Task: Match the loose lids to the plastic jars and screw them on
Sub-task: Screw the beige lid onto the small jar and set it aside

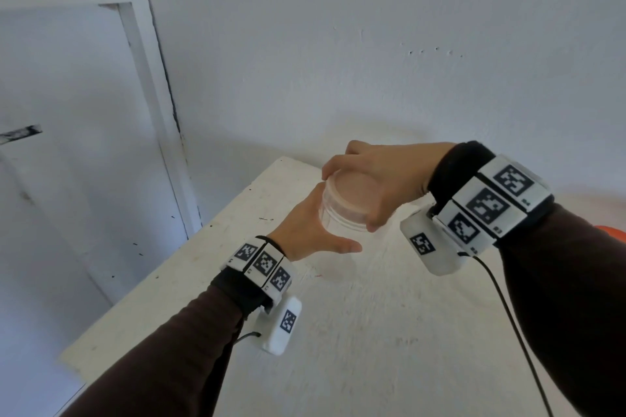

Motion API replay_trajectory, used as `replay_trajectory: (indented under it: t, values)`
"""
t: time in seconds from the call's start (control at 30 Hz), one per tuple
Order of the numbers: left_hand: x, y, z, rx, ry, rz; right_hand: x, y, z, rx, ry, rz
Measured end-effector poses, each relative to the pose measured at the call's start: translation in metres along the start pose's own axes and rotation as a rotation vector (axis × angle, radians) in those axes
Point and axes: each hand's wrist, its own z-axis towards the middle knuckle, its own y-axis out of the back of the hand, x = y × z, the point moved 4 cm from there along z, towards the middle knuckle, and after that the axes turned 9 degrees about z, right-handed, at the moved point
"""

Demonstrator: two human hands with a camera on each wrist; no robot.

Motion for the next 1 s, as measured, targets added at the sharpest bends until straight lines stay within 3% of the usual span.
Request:
replay_trajectory:
  t: [0.3,0.47,0.87,1.0]
  values:
    - [0.002,-0.001,-0.001,0.043,-0.008,0.009,0.003,0.004,-0.003,-0.088,-0.046,-0.062]
    - [0.003,-0.001,-0.003,-0.072,-0.016,-0.001,-0.005,0.007,-0.007,-0.282,-0.160,0.200]
    - [-0.004,-0.003,0.001,0.038,-0.056,-0.003,-0.004,0.001,-0.007,0.032,0.072,0.130]
    - [-0.003,-0.004,0.002,0.054,-0.051,-0.002,-0.003,0.002,-0.005,0.034,0.066,0.104]
